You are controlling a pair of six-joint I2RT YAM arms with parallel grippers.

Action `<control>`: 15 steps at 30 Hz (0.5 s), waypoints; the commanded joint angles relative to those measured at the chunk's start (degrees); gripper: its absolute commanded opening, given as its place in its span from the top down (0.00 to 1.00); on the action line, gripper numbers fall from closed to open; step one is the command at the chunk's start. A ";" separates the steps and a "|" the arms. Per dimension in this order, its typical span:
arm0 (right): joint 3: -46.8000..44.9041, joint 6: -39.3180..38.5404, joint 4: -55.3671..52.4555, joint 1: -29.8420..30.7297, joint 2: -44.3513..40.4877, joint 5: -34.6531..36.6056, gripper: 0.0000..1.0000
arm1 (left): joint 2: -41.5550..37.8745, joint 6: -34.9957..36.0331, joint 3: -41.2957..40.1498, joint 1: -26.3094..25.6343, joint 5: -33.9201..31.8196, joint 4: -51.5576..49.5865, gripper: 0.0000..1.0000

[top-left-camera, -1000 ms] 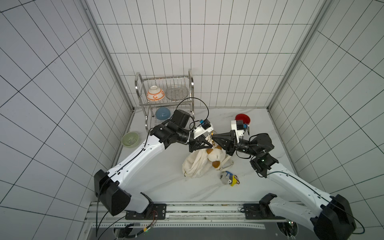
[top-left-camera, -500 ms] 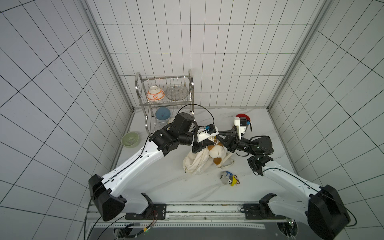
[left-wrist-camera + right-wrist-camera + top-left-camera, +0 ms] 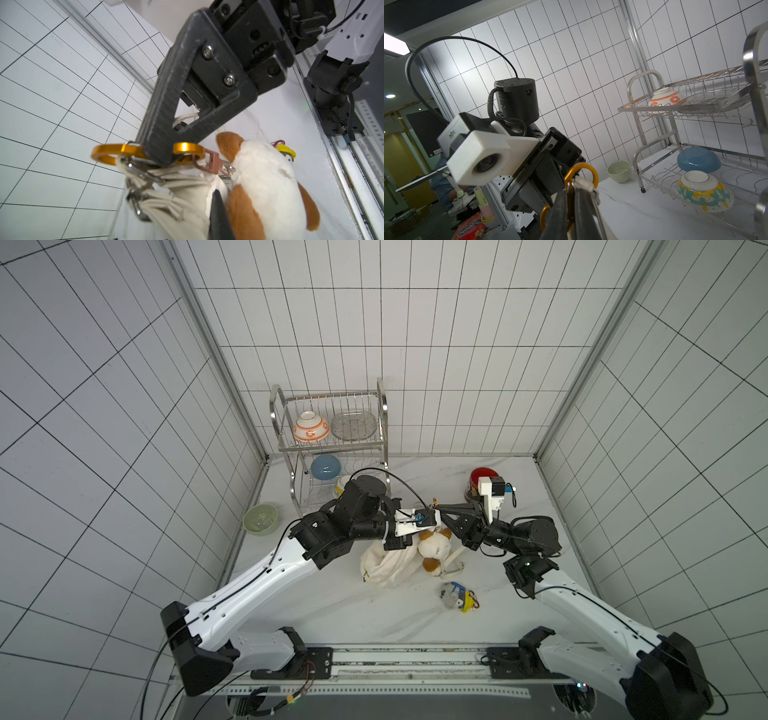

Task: Remove the decoration from the bag
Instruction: Remove the decoration item from the bag.

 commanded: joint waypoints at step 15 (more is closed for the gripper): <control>12.42 -29.53 -28.75 -1.11 -11.18 6.67 1.00 | -0.47 -2.59 -6.26 -0.35 4.27 -1.29 1.00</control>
